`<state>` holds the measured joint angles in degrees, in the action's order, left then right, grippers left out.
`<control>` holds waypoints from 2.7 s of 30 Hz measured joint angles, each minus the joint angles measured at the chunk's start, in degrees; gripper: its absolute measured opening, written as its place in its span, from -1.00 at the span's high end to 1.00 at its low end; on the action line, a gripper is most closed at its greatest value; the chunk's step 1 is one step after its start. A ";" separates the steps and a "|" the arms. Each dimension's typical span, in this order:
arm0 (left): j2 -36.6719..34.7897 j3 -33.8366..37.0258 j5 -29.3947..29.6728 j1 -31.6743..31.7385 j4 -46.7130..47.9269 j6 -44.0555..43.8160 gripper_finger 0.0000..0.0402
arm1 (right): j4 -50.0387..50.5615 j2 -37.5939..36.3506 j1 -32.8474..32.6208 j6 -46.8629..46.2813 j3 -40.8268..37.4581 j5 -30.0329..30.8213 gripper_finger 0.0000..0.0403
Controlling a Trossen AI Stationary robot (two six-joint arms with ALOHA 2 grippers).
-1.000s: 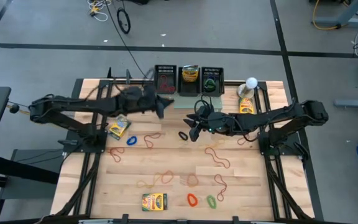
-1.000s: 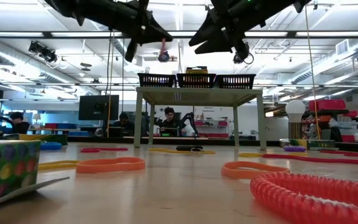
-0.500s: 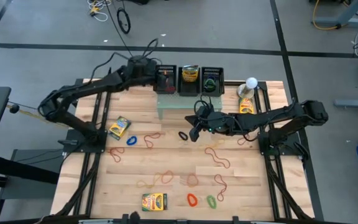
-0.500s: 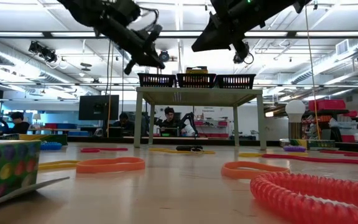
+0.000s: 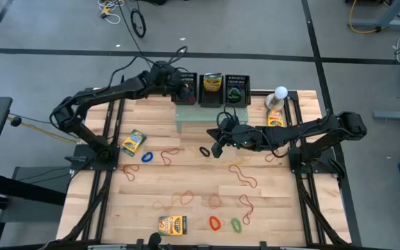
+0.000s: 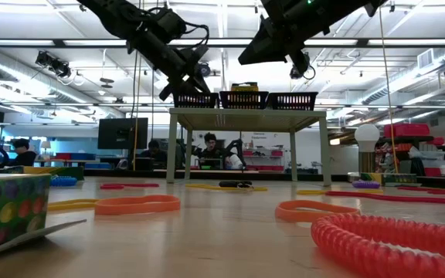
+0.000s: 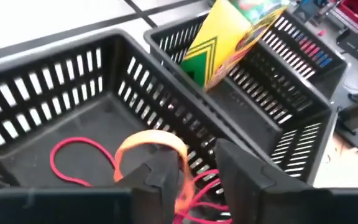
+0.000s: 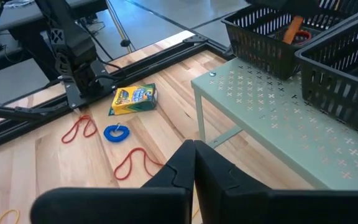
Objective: Pick & Place Office Desk Supplies
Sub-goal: Put the orange rubberband into the left black bin on the shelf, then put the red rubberband into the left black bin on the shelf
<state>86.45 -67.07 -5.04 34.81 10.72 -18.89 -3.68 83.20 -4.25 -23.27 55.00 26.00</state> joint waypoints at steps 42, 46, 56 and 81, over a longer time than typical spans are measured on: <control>4.68 -35.65 -2.90 -0.77 58.97 20.07 0.25 | 1.59 -0.45 -0.04 -0.12 0.00 -0.34 0.95; -3.39 -29.38 -2.42 -7.13 56.37 19.32 0.63 | 6.88 -2.61 -1.34 -0.05 0.00 -0.53 0.96; -30.02 17.46 3.00 -27.10 9.49 1.55 0.96 | 6.83 -3.50 -4.81 -7.95 -8.17 -2.59 0.99; -17.46 42.18 19.72 -38.21 1.48 -16.46 0.19 | 4.74 -3.48 -5.22 -12.92 -12.46 -1.78 0.98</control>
<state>68.99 -24.88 14.68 -3.40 12.20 -35.35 1.06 79.72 -9.47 -36.18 42.54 24.22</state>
